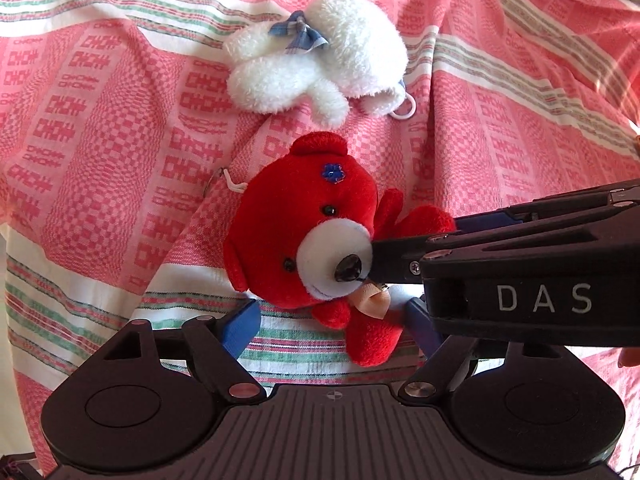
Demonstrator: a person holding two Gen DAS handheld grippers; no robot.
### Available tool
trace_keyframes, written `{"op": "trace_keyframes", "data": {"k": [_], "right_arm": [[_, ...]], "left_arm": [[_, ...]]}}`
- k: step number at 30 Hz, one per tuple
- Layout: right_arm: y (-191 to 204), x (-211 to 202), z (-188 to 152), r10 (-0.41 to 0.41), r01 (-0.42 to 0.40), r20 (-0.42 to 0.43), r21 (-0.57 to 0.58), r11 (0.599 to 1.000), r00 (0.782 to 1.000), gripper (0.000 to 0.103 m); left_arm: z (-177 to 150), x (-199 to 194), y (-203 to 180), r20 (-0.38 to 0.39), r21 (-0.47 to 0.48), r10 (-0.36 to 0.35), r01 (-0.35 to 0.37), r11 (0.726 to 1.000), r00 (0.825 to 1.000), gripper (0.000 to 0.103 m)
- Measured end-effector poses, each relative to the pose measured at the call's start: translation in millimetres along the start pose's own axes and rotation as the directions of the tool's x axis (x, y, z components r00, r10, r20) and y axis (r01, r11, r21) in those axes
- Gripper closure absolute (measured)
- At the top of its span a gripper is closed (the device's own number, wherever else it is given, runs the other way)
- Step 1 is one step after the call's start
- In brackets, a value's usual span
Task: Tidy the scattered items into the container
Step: 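Move the left gripper to the red teddy bear's head, then close the right gripper on the red teddy bear's head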
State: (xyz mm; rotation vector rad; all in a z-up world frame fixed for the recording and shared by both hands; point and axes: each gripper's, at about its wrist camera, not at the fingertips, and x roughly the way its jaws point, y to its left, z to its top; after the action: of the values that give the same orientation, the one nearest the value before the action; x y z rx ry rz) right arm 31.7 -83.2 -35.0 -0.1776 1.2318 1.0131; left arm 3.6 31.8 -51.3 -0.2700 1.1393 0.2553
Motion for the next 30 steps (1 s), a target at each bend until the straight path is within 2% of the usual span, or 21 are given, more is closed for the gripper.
{"op": "trace_keyframes", "data": {"k": [3, 4, 6, 9, 11, 12, 13, 14, 23, 25, 30], "right_arm": [[3.1, -0.3, -0.7, -0.012, 0.012, 0.003, 0.02, 1.0, 1.0, 0.057], [3.4, -1.1, -1.5, -0.012, 0.012, 0.008, 0.024, 1.0, 1.0, 0.061], [3.9, -3.0, -3.0, -0.012, 0.011, 0.013, 0.038, 0.999, 1.0, 0.064], [0.7, -7.2, -6.6, 0.007, -0.007, 0.003, 0.076, 0.997, 1.0, 0.068], [-1.0, -11.5, -8.7, 0.008, -0.008, 0.002, 0.093, 0.996, 1.0, 0.068], [-2.1, -14.7, -10.0, 0.006, -0.007, 0.004, 0.1, 0.995, 1.0, 0.068], [-4.1, -18.9, -11.8, 0.005, -0.006, 0.007, 0.11, 0.994, 1.0, 0.068], [-5.7, -22.5, -13.1, 0.003, -0.005, 0.01, 0.12, 0.993, 1.0, 0.068], [-38.5, -65.8, -35.1, -0.015, 0.0, 0.05, 0.291, 0.957, 0.999, 0.068], [-45.8, -71.6, -42.8, -0.032, 0.013, 0.053, 0.321, 0.947, 0.998, 0.065], [-61.8, -72.4, -65.7, -0.098, 0.084, 0.018, 0.373, 0.924, 0.995, 0.059]], "left_arm": [[-1.1, -2.7, 0.3, 0.015, 0.008, -0.02, 0.019, 1.0, 1.0, 0.033], [-1.5, -4.2, 0.9, 0.017, 0.005, -0.032, 0.032, 0.999, 0.999, 0.039], [-2.4, -6.3, 3.1, 0.017, -0.006, -0.06, 0.06, 0.998, 0.998, 0.043], [-4.2, -10.8, 4.5, 0.006, -0.009, -0.132, 0.132, 0.991, 0.991, 0.068], [-5.3, -15.1, -3.0, 0.012, 0.029, -0.131, 0.13, 0.991, 0.991, 0.067], [-5.8, -17.2, -5.7, 0.016, 0.045, -0.134, 0.134, 0.99, 0.991, 0.064], [-6.1, -19.4, -9.2, 0.018, 0.059, -0.145, 0.144, 0.988, 0.989, 0.055], [-5.8, -21.8, -12.6, 0.018, 0.075, -0.159, 0.157, 0.985, 0.987, 0.053], [-2.4, -37.2, -53.2, 0.004, 0.216, -0.251, 0.244, 0.945, 0.968, 0.052], [-3.4, -38.3, -62.1, -0.007, 0.249, -0.266, 0.259, 0.933, 0.964, 0.049], [-7.4, -35.4, -70.7, -0.016, 0.281, -0.254, 0.248, 0.927, 0.967, 0.042]]}}
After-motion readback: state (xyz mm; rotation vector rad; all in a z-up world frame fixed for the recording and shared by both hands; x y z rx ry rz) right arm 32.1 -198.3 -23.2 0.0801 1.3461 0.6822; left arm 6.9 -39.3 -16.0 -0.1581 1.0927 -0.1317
